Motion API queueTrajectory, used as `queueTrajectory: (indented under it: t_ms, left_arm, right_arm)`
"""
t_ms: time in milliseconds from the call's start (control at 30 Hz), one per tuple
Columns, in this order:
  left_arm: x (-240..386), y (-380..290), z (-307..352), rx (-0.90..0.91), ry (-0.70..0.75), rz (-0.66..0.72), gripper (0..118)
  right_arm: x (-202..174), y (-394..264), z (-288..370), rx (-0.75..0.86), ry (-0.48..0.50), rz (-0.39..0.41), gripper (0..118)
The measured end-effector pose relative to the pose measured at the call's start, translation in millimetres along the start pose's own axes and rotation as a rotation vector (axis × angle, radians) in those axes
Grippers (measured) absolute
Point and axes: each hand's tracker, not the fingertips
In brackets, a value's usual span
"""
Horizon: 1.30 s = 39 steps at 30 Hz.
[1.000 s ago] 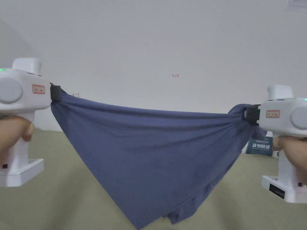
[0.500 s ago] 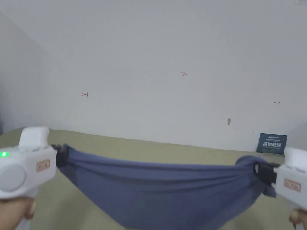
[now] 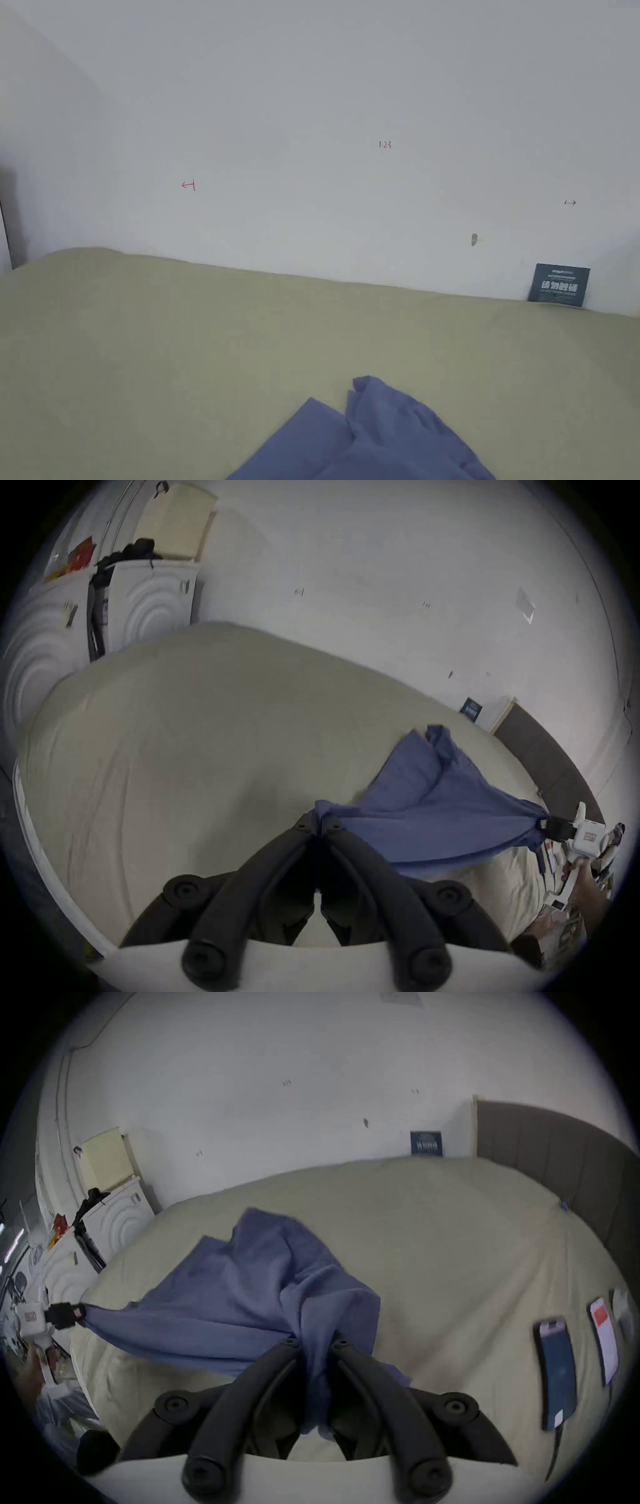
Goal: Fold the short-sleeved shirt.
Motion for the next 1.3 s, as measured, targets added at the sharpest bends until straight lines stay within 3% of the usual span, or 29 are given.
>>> queueTrajectory:
  t_ms: [200, 400, 433, 467, 500, 533, 567, 633, 767, 833, 867, 900, 933, 967, 1033, 1100, 1200, 1300]
  left_arm:
    - [2, -32, 12, -0.073, 0.006, 0.028, 1]
    - [3, -46, 19, -0.152, 0.022, 0.053, 6]
    - [7, -45, 24, -0.152, 0.051, 0.054, 24]
    - [10, -41, 29, -0.145, 0.065, 0.044, 53]
    - [7, -39, 33, -0.140, 0.059, 0.032, 84]
    - [12, -33, 43, -0.092, 0.037, 0.015, 105]
    - [16, -28, 52, -0.048, 0.013, 0.001, 105]
    - [22, -15, 66, 0.021, -0.026, -0.052, 105]
    - [52, 5, 93, 0.190, 0.002, -0.201, 103]
    - [62, 11, 102, 0.239, -0.038, -0.232, 94]
    - [66, 13, 106, 0.243, -0.052, -0.240, 78]
    - [59, 13, 98, 0.239, -0.051, -0.238, 52]
    - [62, 15, 98, 0.240, -0.042, -0.244, 8]
    - [64, 17, 96, 0.233, -0.032, -0.254, 4]
    - [59, 16, 84, 0.194, -0.004, -0.253, 3]
    - [49, 19, 74, 0.105, -0.044, -0.214, 3]
    - [31, 20, 56, 0.011, -0.009, -0.214, 3]
    - [9, 17, 26, -0.148, -0.068, -0.257, 18]
  right_arm:
    - [7, -31, 10, -0.043, -0.027, -0.068, 10]
    - [3, -37, 16, -0.060, -0.030, -0.059, 10]
    - [-3, -33, 20, -0.037, -0.052, -0.015, 18]
    - [-8, -30, 25, -0.024, -0.080, 0.028, 31]
    - [-14, -25, 32, -0.008, -0.110, 0.080, 52]
    - [-19, -21, 39, 0.006, -0.119, 0.120, 87]
    - [-22, -17, 45, 0.004, -0.098, 0.133, 101]
    - [-30, -8, 60, 0.048, -0.079, 0.143, 99]
    - [-58, 4, 86, 0.160, -0.173, 0.209, 100]
    - [-72, 3, 99, 0.228, -0.189, 0.229, 97]
    - [-76, 1, 105, 0.232, -0.180, 0.227, 86]
    - [-79, 0, 109, 0.222, -0.168, 0.211, 67]
    - [-82, -2, 111, 0.218, -0.155, 0.196, 26]
    - [-84, -3, 112, 0.210, -0.155, 0.194, 1]
    - [-90, -6, 112, 0.205, -0.192, 0.198, 0]
    - [-88, -5, 112, 0.133, -0.130, 0.173, 0]
    - [-89, -11, 110, 0.122, -0.137, 0.173, 0]
    - [-88, -8, 111, 0.106, -0.123, 0.170, 0]
